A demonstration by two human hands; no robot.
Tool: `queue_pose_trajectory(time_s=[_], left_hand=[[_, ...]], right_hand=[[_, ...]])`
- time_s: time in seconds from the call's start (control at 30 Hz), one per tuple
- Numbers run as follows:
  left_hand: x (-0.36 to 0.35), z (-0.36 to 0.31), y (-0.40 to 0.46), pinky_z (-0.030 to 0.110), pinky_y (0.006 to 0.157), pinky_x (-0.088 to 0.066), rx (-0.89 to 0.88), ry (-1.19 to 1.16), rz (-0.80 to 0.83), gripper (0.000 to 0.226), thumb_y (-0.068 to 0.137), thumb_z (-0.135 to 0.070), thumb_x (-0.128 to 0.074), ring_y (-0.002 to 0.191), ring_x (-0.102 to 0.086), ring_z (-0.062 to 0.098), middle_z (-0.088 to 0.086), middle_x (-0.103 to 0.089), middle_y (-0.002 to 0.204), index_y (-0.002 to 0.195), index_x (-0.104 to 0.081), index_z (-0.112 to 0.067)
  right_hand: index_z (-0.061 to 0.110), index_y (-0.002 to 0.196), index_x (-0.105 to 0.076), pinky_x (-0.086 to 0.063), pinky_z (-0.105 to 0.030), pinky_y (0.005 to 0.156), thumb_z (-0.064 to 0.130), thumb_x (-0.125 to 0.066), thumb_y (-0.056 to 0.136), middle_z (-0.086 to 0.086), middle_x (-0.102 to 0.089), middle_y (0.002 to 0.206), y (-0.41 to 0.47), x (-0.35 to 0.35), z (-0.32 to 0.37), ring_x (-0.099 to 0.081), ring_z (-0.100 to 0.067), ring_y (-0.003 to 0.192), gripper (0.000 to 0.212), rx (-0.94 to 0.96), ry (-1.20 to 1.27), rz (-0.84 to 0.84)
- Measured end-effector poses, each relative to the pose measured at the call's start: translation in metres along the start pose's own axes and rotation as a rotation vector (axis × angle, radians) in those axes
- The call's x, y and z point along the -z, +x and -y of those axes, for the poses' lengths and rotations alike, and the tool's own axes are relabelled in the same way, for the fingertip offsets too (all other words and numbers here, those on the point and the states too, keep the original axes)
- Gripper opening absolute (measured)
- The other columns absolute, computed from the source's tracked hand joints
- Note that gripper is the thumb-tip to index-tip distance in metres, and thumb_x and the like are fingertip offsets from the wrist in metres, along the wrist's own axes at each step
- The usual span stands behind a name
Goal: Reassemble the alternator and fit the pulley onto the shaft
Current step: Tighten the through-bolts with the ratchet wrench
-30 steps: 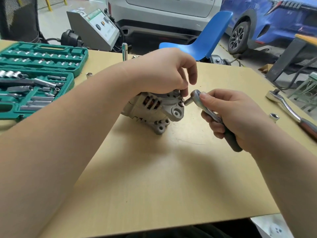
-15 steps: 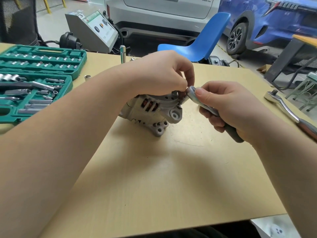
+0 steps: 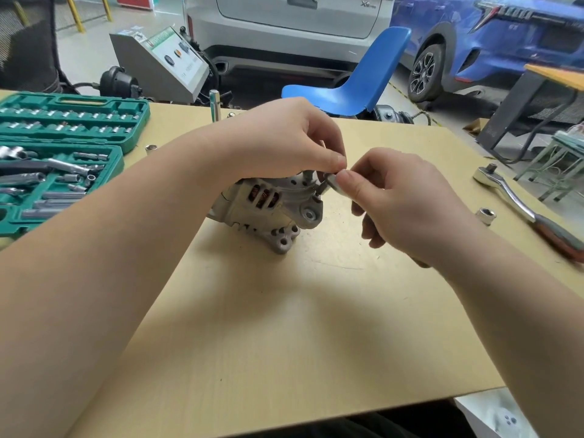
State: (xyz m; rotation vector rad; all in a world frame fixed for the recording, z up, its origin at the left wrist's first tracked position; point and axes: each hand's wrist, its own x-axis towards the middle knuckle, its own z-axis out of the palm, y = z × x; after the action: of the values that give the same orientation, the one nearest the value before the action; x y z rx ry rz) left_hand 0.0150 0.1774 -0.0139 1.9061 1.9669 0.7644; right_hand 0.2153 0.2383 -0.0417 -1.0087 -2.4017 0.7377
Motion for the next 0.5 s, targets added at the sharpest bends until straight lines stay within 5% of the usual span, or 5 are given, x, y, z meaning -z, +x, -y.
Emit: queue_pose_trajectory(time_s=[0.07, 0.17, 0.37, 0.5], left_hand=[[0.0, 0.0, 0.001, 0.026, 0.065, -0.051, 0.002, 0.01, -0.008, 0.012, 0.096, -0.048, -0.071, 0.072, -0.065, 0.003, -0.017, -0.075, 0.082, 0.088, -0.078, -0.043], [0.001, 0.001, 0.003, 0.024, 0.062, -0.046, 0.011, 0.024, -0.006, 0.013, 0.098, -0.048, -0.07, 0.065, -0.059, -0.001, -0.02, -0.072, 0.078, 0.088, -0.077, -0.044], [0.003, 0.005, 0.003, 0.027, 0.063, -0.048, 0.016, 0.034, 0.032, 0.013, 0.101, -0.043, -0.068, 0.059, -0.056, -0.001, -0.023, -0.069, 0.073, 0.09, -0.073, -0.038], [0.003, 0.004, 0.002, 0.03, 0.069, -0.051, 0.02, 0.005, 0.051, 0.004, 0.101, -0.043, -0.068, 0.069, -0.064, 0.004, -0.029, -0.075, 0.087, 0.099, -0.072, -0.042]], right_hand=[[0.03, 0.097, -0.066, -0.063, -0.045, 0.064, 0.053, -0.065, 0.097, 0.006, -0.07, 0.082, -0.005, -0.003, -0.001, -0.071, -0.018, 0.07, 0.022, 0.04, -0.073, -0.047], [0.031, 0.1, -0.065, -0.056, -0.037, 0.061, 0.043, -0.069, 0.097, 0.014, -0.065, 0.083, -0.003, 0.0, 0.0, -0.064, -0.011, 0.07, 0.013, 0.121, -0.206, -0.023], [0.03, 0.106, -0.068, -0.054, -0.044, 0.074, 0.023, -0.073, 0.096, 0.006, -0.072, 0.088, 0.019, 0.023, 0.011, -0.06, -0.029, 0.086, 0.013, 0.357, -0.545, 0.081], [0.029, 0.102, -0.071, -0.052, -0.037, 0.066, 0.037, -0.076, 0.093, 0.009, -0.069, 0.084, 0.019, 0.026, 0.02, -0.061, -0.021, 0.076, 0.013, 0.309, -0.621, 0.114]])
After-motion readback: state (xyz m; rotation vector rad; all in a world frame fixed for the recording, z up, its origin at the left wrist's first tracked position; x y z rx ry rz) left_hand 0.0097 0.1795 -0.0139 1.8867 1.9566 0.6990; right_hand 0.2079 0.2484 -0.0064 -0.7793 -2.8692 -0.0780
